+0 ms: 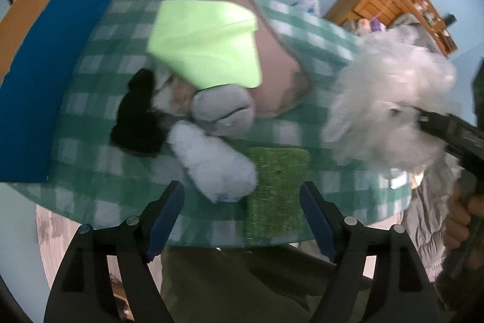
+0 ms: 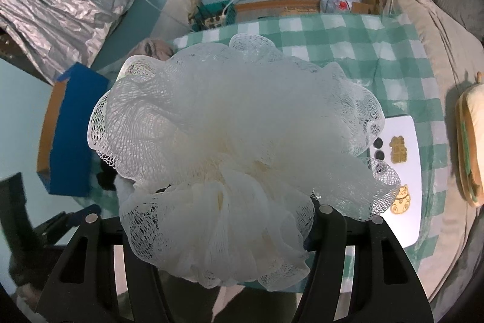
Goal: Organize soft objects
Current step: 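Close the right tool on the bath puff while the left tool grasps the white sock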
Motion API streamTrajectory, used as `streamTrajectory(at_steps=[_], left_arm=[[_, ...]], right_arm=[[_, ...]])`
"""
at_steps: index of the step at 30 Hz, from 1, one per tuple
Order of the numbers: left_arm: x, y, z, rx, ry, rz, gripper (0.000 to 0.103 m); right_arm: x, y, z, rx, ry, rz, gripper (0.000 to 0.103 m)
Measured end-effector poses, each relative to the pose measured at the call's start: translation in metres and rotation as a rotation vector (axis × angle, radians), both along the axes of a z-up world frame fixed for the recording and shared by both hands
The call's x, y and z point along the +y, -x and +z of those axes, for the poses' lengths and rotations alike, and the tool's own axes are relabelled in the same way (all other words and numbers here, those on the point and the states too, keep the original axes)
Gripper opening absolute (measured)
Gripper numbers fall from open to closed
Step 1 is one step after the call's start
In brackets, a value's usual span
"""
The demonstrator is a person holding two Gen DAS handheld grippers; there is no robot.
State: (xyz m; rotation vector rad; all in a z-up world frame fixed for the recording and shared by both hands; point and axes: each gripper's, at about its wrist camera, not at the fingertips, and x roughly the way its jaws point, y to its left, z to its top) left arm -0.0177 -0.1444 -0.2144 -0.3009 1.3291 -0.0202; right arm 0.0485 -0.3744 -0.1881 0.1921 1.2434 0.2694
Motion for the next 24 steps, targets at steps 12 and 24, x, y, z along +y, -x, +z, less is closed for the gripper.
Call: streamTrajectory(at_steps=[12, 24], left_arm=[[-0.004, -0.02, -0.039, 0.08, -0.112, 0.018, 0.08], [-0.007, -0.036, -0.063, 0.15, -0.069, 0.054, 0.066]], right_arm=[[0.014, 0.003, 0.016, -0.036, 0.02, 0.055, 0.062], [0.012, 0.005, 0.015, -0.027, 0.024, 0.056, 0.062]])
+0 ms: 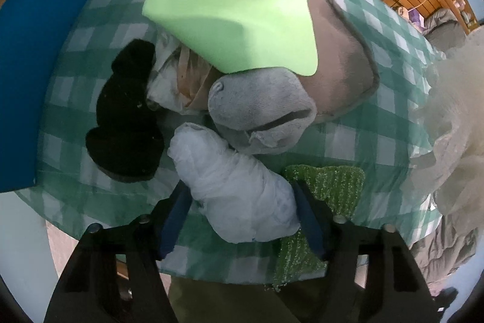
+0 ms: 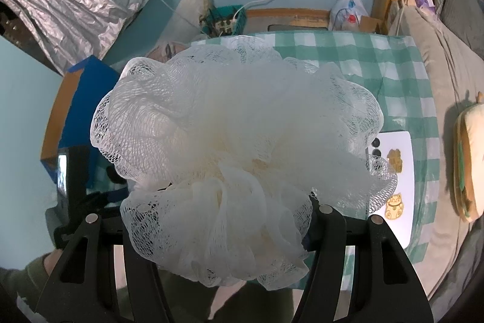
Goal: Organize soft objects
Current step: 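Close the right tool on the bath puff while the left tool grasps the white sock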
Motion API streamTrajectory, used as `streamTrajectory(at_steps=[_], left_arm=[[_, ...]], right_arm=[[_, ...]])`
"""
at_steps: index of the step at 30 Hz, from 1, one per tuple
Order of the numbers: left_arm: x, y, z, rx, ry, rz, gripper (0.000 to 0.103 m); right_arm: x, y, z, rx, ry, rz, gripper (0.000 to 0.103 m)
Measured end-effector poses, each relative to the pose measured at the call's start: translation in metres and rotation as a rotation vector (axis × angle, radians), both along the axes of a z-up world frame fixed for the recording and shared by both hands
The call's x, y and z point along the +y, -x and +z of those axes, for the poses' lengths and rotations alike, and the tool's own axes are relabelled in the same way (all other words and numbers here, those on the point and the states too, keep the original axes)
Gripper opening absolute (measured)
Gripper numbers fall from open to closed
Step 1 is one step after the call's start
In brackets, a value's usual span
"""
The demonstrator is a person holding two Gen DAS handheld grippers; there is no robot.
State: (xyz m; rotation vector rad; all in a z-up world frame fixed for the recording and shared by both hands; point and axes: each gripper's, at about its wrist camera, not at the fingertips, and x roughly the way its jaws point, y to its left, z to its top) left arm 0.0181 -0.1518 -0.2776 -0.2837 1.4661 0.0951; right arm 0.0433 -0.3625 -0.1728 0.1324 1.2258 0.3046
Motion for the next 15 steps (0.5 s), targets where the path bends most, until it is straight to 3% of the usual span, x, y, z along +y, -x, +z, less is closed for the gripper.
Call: streamTrajectory(at_steps=[3, 15], left_arm=[[0.0, 0.001, 0.004, -0.009, 0.003, -0.016, 0.058], [0.012, 0.012, 0.029, -0.067, -0.009, -0.065, 0.056]], right_arm=[[-0.001, 0.001, 0.0, -0.002, 0.0, 0.001, 0.062], [0.011, -0.003, 0.003, -0.003, -0.014, 0.021, 0.062]])
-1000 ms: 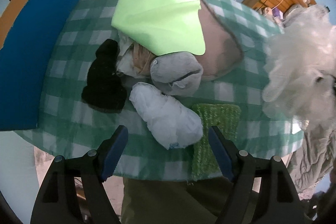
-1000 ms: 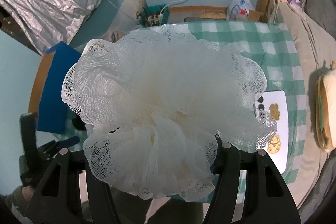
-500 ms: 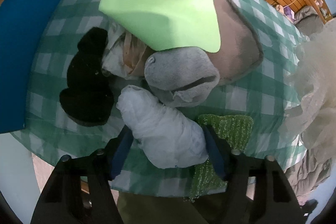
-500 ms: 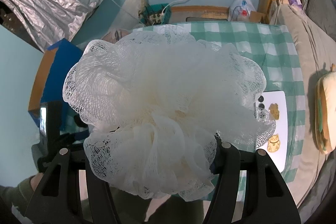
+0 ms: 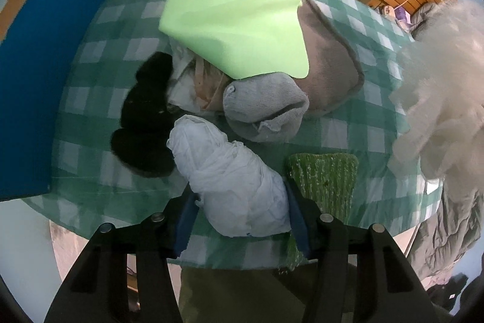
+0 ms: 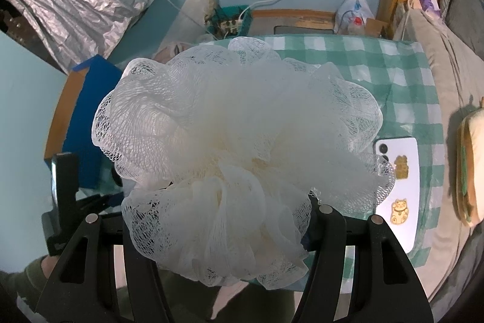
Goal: Organize soft objects
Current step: 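Close the right tool on the bath puff while the left tool grasps the white sock, then carry the bath puff and white sock with both tools over the cardboard box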
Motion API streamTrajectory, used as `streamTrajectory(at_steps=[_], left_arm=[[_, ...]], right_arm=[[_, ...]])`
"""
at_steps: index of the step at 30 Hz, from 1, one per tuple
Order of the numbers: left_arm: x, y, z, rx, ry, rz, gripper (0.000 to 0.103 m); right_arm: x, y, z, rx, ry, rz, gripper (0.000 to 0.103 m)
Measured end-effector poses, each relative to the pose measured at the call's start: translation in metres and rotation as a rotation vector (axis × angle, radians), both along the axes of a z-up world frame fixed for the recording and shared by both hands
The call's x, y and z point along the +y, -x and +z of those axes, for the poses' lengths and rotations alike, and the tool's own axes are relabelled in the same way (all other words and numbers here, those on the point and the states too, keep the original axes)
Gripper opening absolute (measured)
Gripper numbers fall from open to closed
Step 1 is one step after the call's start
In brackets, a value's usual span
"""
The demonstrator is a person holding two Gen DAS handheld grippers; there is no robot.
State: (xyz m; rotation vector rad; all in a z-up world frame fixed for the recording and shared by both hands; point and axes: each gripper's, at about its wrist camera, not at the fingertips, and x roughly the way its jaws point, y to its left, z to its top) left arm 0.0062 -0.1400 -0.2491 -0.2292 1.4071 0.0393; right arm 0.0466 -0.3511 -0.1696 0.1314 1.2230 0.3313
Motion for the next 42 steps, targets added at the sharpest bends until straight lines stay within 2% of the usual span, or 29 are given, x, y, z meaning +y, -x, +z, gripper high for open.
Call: streamTrajectory(at_steps=[11, 21, 42], left_arm=[[-0.005, 0.003, 0.04, -0.078, -0.013, -0.011, 0.056], [0.03, 0.009, 0.075, -0.146, -0.021, 0.029, 0.056], [0.097, 0.012, 0.117, -0.216, -0.053, 0.071, 0.056]], right_arm=[[0.014, -0.006, 0.007, -0.008, -0.017, 0.011, 0.062], [0.037, -0.012, 0.019, -0.021, -0.033, 0.031, 0.062], [0.102, -0.024, 0.043, -0.054, -0.066, 0.098, 0.062]])
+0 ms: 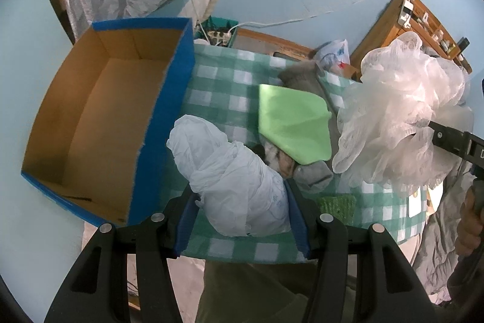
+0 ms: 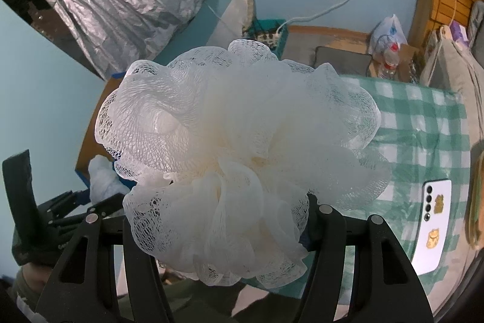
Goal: Organize soft objects
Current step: 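Carry the bath puff and white sock with both tools over the cardboard box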
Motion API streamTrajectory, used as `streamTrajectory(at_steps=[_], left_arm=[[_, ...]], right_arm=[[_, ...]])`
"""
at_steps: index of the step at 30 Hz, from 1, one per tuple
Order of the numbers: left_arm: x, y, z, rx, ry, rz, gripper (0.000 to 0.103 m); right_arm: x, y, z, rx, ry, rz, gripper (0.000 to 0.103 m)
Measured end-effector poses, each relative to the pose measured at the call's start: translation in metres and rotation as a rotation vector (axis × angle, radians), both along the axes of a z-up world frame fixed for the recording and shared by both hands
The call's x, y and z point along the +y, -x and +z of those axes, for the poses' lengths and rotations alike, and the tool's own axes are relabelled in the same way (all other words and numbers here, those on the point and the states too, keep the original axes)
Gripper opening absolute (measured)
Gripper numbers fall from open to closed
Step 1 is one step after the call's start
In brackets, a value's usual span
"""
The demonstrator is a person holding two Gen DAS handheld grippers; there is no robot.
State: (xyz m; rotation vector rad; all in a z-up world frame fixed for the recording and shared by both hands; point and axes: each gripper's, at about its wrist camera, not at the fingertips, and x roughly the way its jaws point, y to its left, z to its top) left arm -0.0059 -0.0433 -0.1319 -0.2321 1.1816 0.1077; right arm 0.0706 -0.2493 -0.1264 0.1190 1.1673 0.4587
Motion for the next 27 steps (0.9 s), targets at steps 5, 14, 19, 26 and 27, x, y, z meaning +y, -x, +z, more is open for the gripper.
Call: streamTrajectory(at_steps=[5, 14, 19, 26, 27], left_arm=[[0.017, -0.002, 0.008, -0.015, -0.002, 0.014, 0.056], [0.053, -0.006, 0.018, -0.037, -0.006, 0.059, 0.056], [0.075, -0.008, 0.018, -0.037, -0.004, 0.087, 0.056], [0.102, -0.008, 0.013, -0.039, -0.004, 0.124, 0.056], [0.106, -0.009, 0.012, -0.039, -0.002, 0.131, 0.056]], right_arm=[[0.018, -0.003, 0.004, -0.009, -0.003, 0.027, 0.062], [0.06, -0.012, 0.009, -0.023, -0.005, 0.091, 0.062], [0.086, -0.02, 0.012, -0.032, -0.004, 0.134, 0.062], [0.127, -0.03, 0.012, -0.035, 0.001, 0.2, 0.062], [0.133, -0.032, 0.011, -0.035, 0.001, 0.21, 0.062]])
